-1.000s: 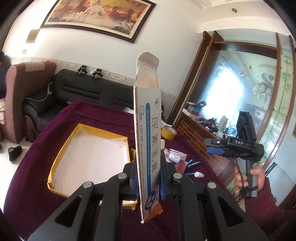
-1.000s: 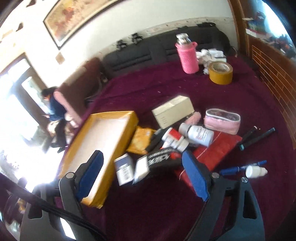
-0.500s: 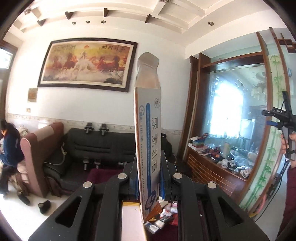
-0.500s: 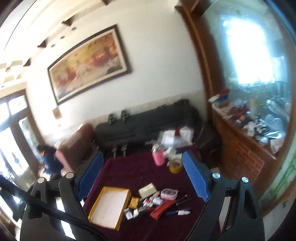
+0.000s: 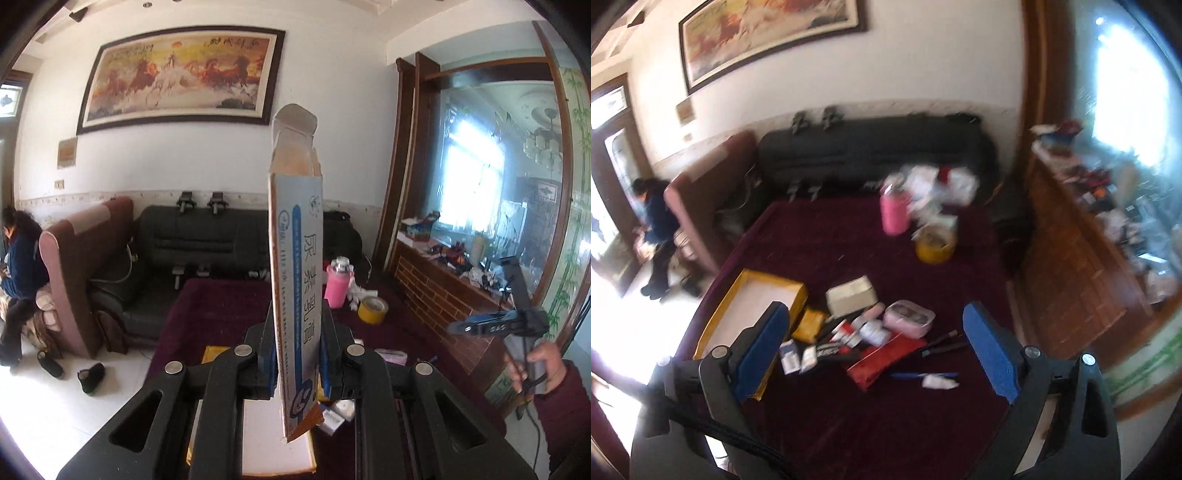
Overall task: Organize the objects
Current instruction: 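Carry the held cream box with the left tool over the yellow tray, then grasp the white red-label pill bottle with the right tool while the left tool holds the cream box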
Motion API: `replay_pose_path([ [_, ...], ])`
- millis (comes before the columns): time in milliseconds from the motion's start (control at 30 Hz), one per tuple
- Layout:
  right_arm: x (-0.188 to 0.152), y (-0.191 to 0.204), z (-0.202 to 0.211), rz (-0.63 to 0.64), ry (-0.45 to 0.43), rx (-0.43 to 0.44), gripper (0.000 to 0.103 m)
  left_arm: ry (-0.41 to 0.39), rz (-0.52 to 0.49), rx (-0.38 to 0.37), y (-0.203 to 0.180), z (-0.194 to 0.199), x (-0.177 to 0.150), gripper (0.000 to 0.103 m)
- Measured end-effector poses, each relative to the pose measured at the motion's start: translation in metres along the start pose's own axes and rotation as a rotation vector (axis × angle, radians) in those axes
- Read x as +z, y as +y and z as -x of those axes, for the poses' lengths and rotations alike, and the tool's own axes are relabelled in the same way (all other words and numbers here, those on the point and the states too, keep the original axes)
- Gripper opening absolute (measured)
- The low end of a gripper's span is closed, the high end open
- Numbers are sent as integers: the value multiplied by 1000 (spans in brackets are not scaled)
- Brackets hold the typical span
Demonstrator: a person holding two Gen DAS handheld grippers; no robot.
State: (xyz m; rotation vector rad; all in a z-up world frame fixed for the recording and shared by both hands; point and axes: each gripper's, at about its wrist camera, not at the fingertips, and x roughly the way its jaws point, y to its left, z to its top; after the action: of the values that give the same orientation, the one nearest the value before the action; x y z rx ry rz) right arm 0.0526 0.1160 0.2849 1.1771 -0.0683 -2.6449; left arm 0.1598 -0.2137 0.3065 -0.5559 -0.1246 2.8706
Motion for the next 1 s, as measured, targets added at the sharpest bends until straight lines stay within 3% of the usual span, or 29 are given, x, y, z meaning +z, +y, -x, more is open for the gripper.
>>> replay_pose_path([
  [67, -30, 8, -64, -2, 58, 80, 95, 54, 8, -18, 3, -35, -38, 14],
  [133, -58, 18, -125, 32, 109, 100, 93, 129, 56, -39, 12, -70, -74, 14],
  [200, -75, 19, -151, 89, 118, 54, 87, 199, 123, -79, 21, -100, -98, 14],
  [267, -76, 22, -172, 159, 98, -30, 86, 227, 130, -57, 26, -119, -117, 14],
  [400, -59, 15, -196, 250, 61, -129, 86, 253, 110, -9, 30, -143, -133, 14],
  [633, -50, 5, -222, 254, -12, -111, 86, 303, 164, -14, 44, -159, -139, 14],
  [767, -50, -8, -236, 148, 120, -11, 86, 322, 171, -14, 46, -165, -145, 14],
  [833, -54, -11, -238, 143, 132, 7, 86, 328, 174, -19, 46, -166, -146, 14],
  [1000, -58, -2, -244, 221, 131, -57, 85, 337, 155, -16, 45, -177, -149, 14],
])
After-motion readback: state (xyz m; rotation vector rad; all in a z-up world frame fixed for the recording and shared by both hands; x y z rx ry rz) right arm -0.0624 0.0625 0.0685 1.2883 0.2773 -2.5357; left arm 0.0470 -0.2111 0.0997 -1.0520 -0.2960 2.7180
